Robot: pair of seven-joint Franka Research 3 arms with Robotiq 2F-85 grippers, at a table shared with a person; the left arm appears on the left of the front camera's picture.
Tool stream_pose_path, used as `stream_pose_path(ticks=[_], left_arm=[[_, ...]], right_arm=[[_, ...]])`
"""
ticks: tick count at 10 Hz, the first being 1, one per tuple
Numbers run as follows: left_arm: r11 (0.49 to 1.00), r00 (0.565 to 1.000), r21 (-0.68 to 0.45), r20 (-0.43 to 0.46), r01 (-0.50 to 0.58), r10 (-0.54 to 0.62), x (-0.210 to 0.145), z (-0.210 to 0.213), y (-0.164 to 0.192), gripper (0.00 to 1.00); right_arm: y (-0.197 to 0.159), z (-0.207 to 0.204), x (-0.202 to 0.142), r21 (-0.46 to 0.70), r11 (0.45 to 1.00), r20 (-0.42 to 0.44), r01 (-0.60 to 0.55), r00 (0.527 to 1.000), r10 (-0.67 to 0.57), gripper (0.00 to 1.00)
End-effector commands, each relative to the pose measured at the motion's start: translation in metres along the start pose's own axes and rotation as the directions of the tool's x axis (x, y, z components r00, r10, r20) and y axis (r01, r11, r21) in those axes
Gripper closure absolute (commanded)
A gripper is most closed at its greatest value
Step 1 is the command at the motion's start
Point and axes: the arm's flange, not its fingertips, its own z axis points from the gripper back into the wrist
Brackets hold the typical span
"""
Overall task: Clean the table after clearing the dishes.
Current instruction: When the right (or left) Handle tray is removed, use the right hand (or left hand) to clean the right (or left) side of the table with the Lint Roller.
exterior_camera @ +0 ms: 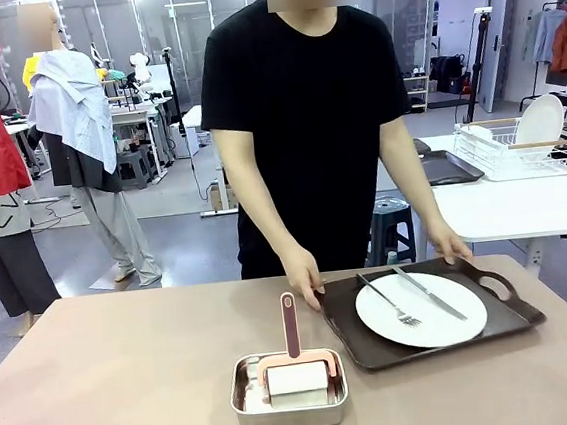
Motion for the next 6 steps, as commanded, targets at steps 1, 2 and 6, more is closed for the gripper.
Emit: stream_pose_path(ticks=[1, 2, 6], left_arm=[[1.000, 1.000, -0.014, 0.001, -0.001, 0.001, -0.002, 0.004, -0.004, 0.00], [1.000, 1.000, -0.014, 0.001, -0.001, 0.001, -0.002, 0.004, -0.004, 0.00], [1.000, 1.000, -0.014, 0.001, -0.001, 0.001, -0.002, 0.004, -0.004, 0.00]], right_arm=[[0.003, -0.001, -0.003, 0.012, 1.000, 0.015, -0.019, 1.000, 0.019, 0.00], [0.003, -0.001, -0.003, 0.012, 1.000, 0.015, -0.019, 1.000, 0.019, 0.00], [0.040, -0.027, 0.029, -0.060, 0.993, -0.072, -0.099, 0.993, 0.095, 0.00]])
